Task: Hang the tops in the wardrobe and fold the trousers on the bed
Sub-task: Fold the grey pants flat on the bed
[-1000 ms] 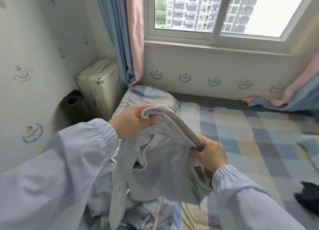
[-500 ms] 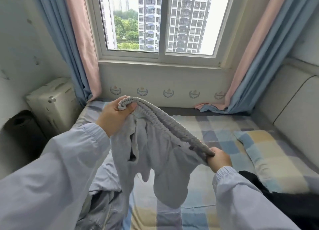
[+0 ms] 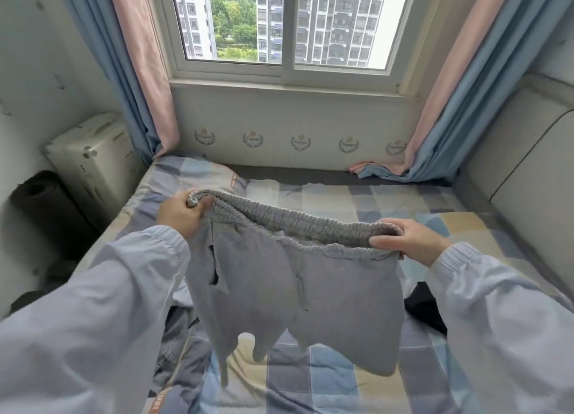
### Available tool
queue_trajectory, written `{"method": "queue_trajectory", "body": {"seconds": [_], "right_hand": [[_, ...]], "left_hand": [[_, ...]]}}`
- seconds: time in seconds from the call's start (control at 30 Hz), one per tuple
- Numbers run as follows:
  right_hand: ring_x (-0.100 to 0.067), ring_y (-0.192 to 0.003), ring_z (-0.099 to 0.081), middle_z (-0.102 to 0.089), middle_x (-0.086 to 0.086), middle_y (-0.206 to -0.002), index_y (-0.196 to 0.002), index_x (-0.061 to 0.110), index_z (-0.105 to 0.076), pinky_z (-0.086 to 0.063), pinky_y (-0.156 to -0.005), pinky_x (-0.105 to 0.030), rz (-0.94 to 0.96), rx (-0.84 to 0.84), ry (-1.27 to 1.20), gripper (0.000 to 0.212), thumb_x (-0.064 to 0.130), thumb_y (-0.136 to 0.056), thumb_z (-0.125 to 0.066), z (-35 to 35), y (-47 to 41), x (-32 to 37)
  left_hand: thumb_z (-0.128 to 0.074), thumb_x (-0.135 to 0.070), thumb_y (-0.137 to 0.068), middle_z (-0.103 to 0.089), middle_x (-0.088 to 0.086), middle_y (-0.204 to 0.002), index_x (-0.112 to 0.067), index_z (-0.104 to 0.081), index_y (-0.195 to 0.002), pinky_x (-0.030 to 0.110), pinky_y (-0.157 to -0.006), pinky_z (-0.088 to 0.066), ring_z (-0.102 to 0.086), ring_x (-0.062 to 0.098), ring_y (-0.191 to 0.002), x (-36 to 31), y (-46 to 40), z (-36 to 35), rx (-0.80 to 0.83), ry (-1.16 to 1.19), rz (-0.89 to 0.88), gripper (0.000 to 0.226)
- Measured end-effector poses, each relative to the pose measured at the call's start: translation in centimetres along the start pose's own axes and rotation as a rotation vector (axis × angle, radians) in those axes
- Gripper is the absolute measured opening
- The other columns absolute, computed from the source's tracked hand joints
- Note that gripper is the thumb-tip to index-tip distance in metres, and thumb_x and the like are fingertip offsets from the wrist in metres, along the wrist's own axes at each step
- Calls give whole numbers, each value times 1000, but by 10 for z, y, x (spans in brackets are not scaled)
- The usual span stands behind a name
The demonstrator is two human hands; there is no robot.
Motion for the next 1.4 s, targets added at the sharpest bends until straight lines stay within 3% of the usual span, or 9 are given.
{"method": "queue_trajectory", "body": {"seconds": [0.1,0.23,0.37,0.5,0.67,0.8,0.97,1.07,1.4], "right_hand": [[-4,-74,-59,-63,11,-83,-97,22,-59,-46,-63,-18,24,119,218,42,27,-61,-80,-12,8,-6],[-20,-85,-62,-68,-4,-87,-88,9,-63,-49,-75,-33,-66,149,465,27,24,-65,-70,-35,8,-55],[-12,-62,-56,-61,2,-64,-56,23,-68,-44,-56,-26,-343,407,300,20,38,-42,-69,-34,17,-73],[-8,-36,-46,-56,-1,-51,-75,8,-67,-32,-34,-15,-511,465,6,24,14,-53,-73,-2,0,-76],[-6,-34,-31,-46,0,-47,-83,9,-61,-20,-36,-13,-666,297,-112,27,10,-61,-77,1,-90,-156],[-10,-50,-34,-43,-1,-63,-93,11,-66,-26,-45,-21,-702,159,-47,16,22,-82,-69,-42,-188,-273],[-22,-81,-56,-59,-14,-111,-126,12,-50,-47,-71,-30,-665,-296,-212,39,28,-91,-57,-114,-307,-431],[-33,-117,-52,-51,-20,-134,-135,9,-45,-39,-99,-37,-728,-381,23,56,32,-86,-56,-160,-334,-511],[-37,-119,-50,-54,-22,-130,-118,0,-61,-38,-98,-35,-792,-418,267,35,18,-97,-38,-169,-366,-617]], "left_hand": [[-57,-37,-91,-66,8,-100,-13,-65,-109,29,-79,-38,-58,29,-103,11,9,-6,85,-81,0,32],[-58,-34,-90,-66,5,-109,-18,-62,-117,23,-79,-37,-59,22,-101,47,30,-25,462,-195,45,32],[-56,-42,-90,-62,-9,-107,-28,-62,-113,12,-71,-35,-56,8,-99,55,35,-32,956,-526,112,28],[-59,-58,-74,-65,-8,-103,-33,-64,-87,18,-93,-38,-58,11,-99,46,-1,-49,1100,-503,195,29],[-56,-72,-73,-59,-9,-107,-21,-64,-106,22,-91,-34,-53,12,-102,82,-44,-154,952,-455,148,61],[-64,-42,-85,-65,6,-102,-11,-64,-101,23,-75,-35,-59,26,-101,164,-61,-286,793,-382,262,35],[-67,-31,-84,-41,21,-139,-8,-33,-141,36,-106,-29,-38,34,-130,277,-67,-431,402,-315,339,70],[-65,-32,-85,-45,15,-138,-12,-48,-134,36,-108,-32,-41,31,-129,334,-36,-497,501,-398,298,55],[-61,-52,-80,-56,10,-119,-22,-62,-113,36,-95,-42,-52,32,-113,398,-22,-582,247,-365,372,44]]}}
Point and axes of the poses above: each hand's wrist, its own y-axis away from the middle knuckle, its own z-axis out of the back of the hand, x = y × z, the point moved 3 cm from there along -y, towards the middle knuckle
